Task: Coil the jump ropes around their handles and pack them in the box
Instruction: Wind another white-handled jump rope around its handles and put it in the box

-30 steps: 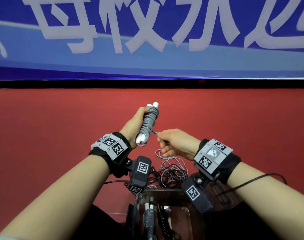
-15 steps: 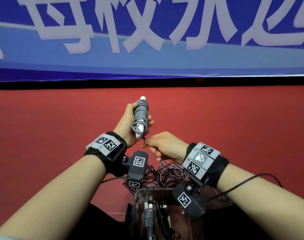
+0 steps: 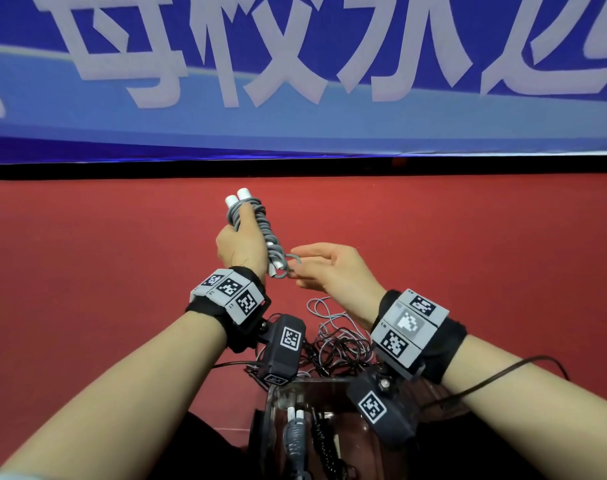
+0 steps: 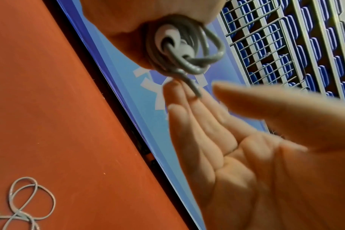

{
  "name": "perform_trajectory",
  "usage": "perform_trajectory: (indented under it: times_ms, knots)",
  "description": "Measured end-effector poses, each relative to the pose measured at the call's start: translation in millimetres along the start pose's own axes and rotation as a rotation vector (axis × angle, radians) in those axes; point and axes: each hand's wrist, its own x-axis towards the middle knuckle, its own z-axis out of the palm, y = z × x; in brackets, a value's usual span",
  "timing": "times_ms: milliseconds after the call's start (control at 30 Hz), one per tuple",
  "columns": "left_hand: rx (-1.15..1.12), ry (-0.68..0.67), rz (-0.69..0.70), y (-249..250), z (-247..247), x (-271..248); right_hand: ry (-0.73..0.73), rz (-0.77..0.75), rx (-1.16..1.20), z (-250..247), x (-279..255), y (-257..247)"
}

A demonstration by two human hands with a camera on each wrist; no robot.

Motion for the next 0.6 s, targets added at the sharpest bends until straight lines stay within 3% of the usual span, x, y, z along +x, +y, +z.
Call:
perform_trajectory:
  times_ms: [100,300,600]
  knots:
    - [0.066,0.093,0.089,-0.2,-1.5,0.6,-0.008,-0.039,-0.175,6.8,-2.0,6.6]
    - [0.142,0.128,0.285,2.2,4.3,-15.0,0.190,-0.106,-0.289,10.1,2.2,9.6]
    - [0.190,0.061,0.248,-1.6,2.1,-19.3,0.210,-0.068,-0.200,6.9,8.5,5.5]
